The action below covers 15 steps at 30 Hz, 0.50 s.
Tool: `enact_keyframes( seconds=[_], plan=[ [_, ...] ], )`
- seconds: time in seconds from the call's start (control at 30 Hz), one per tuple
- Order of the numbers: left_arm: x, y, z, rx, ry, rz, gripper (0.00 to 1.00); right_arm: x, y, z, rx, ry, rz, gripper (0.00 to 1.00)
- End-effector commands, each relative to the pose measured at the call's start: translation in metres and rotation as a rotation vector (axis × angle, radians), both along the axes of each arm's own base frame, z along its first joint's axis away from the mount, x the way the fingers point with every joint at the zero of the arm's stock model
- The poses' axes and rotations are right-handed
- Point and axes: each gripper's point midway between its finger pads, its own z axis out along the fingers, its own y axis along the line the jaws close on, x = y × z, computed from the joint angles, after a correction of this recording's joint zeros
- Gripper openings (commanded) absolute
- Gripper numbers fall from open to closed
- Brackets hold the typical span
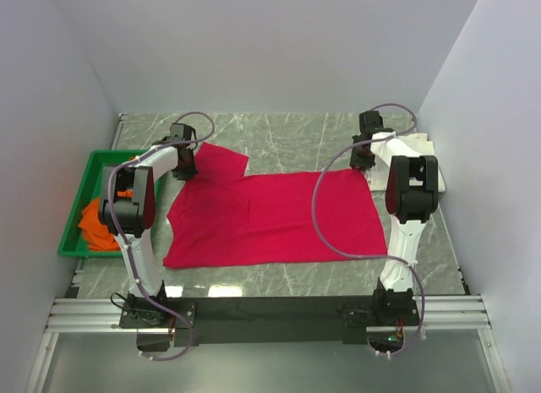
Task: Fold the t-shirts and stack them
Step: Fold the tshirt
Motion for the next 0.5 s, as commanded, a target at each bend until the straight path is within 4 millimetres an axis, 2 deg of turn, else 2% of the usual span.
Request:
enact_keyframes(
  seconds=[0.0,0.03,0.07,0.13,0.17,0.2,0.23,0.27,0.47],
  plan=[
    [-0.033,0.016,-0.036,0.061,0.146,0.017,0.00,-0.002,-0.004,-0.003,0.000,0.031,-0.017,0.34],
    [-0.033,0.016,-0.036,0.061,0.147,0.019,0.01,-0.001,-0.003,-0.004,0.002,0.027,-0.015,0.30],
    [-0.034,0.017,-0.037,0.062,0.150,0.019,0.01,-0.001,-0.005,-0.004,-0.004,0.028,-0.021,0.21],
    [-0.033,0.018,-0.036,0.063,0.146,0.023,0.01,0.000,-0.006,-0.002,-0.010,0.019,-0.026,0.12],
    [-0.033,0.017,-0.036,0.061,0.145,0.024,0.01,0.003,-0.007,0.001,-0.014,0.006,-0.031,0.03],
    [-0.031,0.018,-0.034,0.058,0.132,0.028,0.01,0.005,-0.009,0.003,-0.023,-0.002,-0.043,0.00],
    [-0.030,0.019,-0.032,0.056,0.125,0.033,0.01,0.007,-0.010,0.008,-0.026,-0.014,-0.050,0.00],
    [-0.030,0.020,-0.031,0.055,0.121,0.039,0.01,0.012,-0.024,0.015,-0.026,-0.036,-0.087,0.00],
    [-0.022,0.028,-0.018,0.034,0.059,0.075,0.01,0.024,-0.038,0.038,-0.015,-0.103,-0.150,0.00]
  ],
)
